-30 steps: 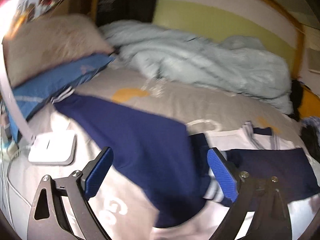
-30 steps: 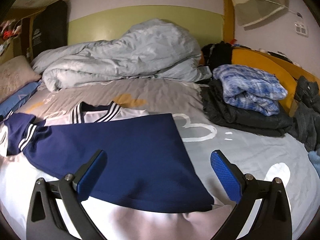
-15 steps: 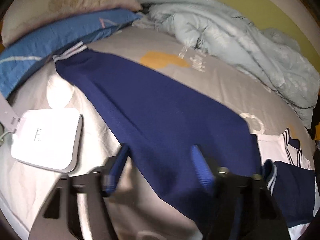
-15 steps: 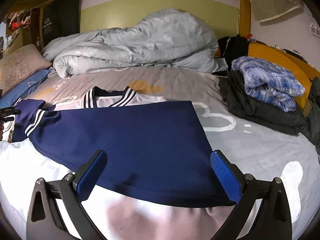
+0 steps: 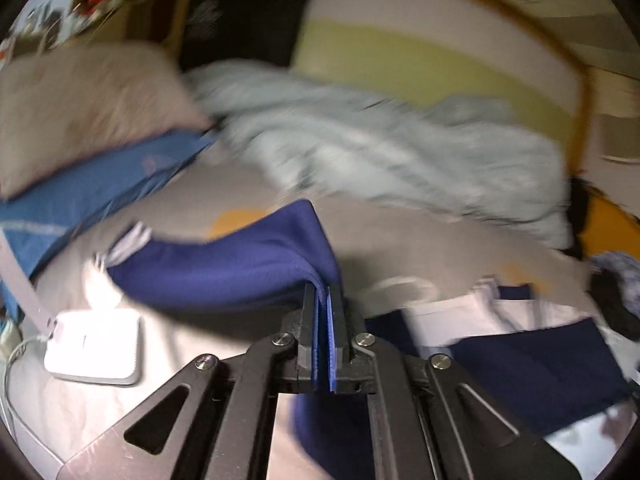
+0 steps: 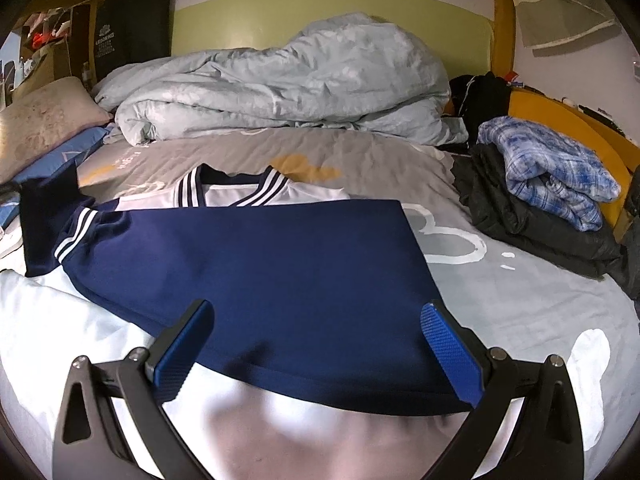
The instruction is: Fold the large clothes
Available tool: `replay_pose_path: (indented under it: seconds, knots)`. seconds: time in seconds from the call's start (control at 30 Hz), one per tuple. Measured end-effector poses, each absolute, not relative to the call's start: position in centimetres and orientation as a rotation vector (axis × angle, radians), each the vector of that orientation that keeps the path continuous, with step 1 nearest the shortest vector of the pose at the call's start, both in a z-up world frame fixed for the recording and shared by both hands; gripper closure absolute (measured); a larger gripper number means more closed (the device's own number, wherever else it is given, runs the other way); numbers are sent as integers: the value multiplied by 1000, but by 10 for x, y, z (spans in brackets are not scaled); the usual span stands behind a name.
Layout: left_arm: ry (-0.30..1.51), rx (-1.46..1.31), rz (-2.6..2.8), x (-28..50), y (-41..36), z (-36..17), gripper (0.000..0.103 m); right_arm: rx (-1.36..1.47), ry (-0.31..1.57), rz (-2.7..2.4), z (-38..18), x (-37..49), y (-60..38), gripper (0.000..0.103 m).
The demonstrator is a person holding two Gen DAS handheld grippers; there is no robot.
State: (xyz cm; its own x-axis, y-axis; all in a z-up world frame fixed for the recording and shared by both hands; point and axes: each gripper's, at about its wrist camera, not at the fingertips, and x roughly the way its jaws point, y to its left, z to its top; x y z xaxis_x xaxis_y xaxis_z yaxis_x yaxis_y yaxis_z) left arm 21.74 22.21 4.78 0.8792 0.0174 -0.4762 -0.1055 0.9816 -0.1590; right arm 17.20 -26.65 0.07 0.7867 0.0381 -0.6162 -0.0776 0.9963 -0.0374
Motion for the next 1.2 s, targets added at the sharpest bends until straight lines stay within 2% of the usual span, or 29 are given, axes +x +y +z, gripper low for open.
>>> replay_pose_path:
  seconds: [0.2, 0.47, 0.53, 0.6, 0.67, 0.73, 0.8, 0.87, 1.0, 1.07, 1.2]
  knots:
    - [472, -101, -111, 184, 135, 64, 101, -41, 654, 57, 5, 170, -270, 0]
    - [713, -38, -218, 194, 66, -3, 100, -48, 640, 56, 11, 164, -271, 0]
    - [727, -51, -221, 189, 65, -7, 96, -45, 642, 58, 11, 164, -271, 0]
    - [726, -75, -254, 182, 65, -2, 78, -42, 646, 58, 11, 163, -271, 0]
    - [709, -90, -268, 172, 63, 4, 72, -41, 653, 58, 10, 163, -271, 0]
    - [687, -87, -282, 163, 60, 11, 61, -43, 662, 58, 8, 163, -270, 0]
    - [654, -62, -284, 155, 58, 21, 44, -45, 668, 55, 6, 164, -269, 0]
    - [605, -20, -282, 149, 60, 35, 39, -50, 672, 54, 5, 164, -267, 0]
    - [517, -31, -221, 148, 84, 61, 9, -56, 667, 52, 5, 163, -267, 0]
    - [503, -97, -183, 153, 107, 68, 2, -57, 670, 49, 4, 163, -266, 0]
    - [550, -187, -121, 176, 152, 68, 0, -59, 684, 48, 2, 165, -265, 0]
